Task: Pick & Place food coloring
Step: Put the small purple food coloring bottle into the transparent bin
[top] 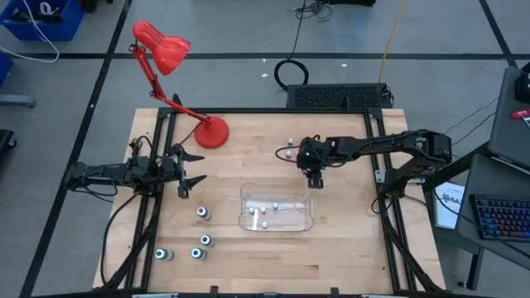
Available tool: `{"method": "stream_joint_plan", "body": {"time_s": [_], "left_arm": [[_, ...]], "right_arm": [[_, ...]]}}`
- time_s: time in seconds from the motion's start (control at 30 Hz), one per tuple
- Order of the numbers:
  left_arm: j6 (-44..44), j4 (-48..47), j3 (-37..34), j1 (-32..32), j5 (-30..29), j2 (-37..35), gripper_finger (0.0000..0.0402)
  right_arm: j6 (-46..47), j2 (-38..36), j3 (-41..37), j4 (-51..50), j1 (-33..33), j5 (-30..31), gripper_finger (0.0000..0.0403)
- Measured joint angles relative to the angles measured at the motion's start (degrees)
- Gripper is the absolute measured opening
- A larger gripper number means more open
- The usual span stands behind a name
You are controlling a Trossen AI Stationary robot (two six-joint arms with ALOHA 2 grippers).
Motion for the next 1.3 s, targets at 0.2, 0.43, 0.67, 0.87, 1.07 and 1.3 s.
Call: {"method": "stream_joint_plan", "body": {"time_s": [0.2, 0.43, 0.67, 0.87, 1.07, 1.3], "left_arm": [[0.0, 0.0, -0.02, 0.0, 0.0, 0.02, 0.0306], [0.0, -0.02, 0.0, 0.0, 0.0, 0.02, 0.0306], [0.0, -0.02, 0.0, -0.01, 0.0, 0.01, 0.0306], [0.0, 0.0, -0.02, -0.02, 0.0, 0.02, 0.0306], [0.0, -0.01, 0.0, -0.01, 0.0, 0.02, 0.0306], [0.0, -0.02, -0.01, -0.02, 0.0, 0.0, 0.0306]], "right_arm": [[0.18, 0.02, -2.06, 2.9, 0.0, 0.42, 0.0164], [0.16, 0.02, -2.06, 2.94, -0.12, 0.35, 0.0164], [0.62, 0.02, -2.06, 1.96, -0.17, 0.48, 0.0164], [1.01, 0.02, -2.06, 1.95, -0.17, 0.5, 0.0164], [1.01, 0.02, -2.11, 1.98, -0.17, 0.5, 0.0149], [1.03, 0.02, -4.75, 3.56, -0.8, 0.36, 0.0107]]}}
